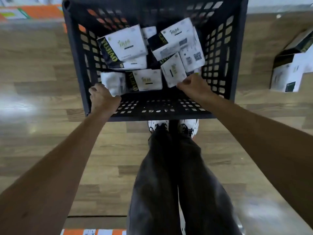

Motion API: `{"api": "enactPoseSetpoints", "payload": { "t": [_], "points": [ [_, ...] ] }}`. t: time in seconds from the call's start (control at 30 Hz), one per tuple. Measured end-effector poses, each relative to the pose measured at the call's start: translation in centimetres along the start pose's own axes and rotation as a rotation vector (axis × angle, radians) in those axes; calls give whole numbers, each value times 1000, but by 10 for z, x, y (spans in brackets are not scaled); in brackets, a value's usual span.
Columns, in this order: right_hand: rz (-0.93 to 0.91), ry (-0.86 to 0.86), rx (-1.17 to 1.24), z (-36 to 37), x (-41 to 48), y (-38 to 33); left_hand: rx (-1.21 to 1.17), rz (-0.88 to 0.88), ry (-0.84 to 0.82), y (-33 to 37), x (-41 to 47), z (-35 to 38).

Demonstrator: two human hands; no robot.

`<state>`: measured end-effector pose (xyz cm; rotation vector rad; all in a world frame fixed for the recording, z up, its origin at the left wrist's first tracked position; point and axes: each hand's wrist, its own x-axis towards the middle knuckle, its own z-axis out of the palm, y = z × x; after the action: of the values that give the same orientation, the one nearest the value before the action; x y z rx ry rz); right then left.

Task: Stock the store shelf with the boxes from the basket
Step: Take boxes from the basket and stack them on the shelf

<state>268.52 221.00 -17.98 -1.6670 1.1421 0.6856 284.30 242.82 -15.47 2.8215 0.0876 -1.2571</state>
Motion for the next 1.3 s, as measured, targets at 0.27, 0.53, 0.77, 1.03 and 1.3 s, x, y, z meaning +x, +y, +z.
{"api": "enactPoseSetpoints", "payload": {
  "t": [0.27,0.53,0.77,1.03,1.3],
  "points": [
    [20,-72,-13,54,72,19,74,-10,170,-1,49,58],
    [361,210,85,65,105,28,-82,10,322,5,59,75],
    [370,55,443,65,131,55,-108,42,299,-1,69,71],
    [529,-63,1073,63,134,40,-116,-23,285,5,71,71],
    [509,55,988,32,79,15,-60,52,224,14,16,30]
  ]
}}
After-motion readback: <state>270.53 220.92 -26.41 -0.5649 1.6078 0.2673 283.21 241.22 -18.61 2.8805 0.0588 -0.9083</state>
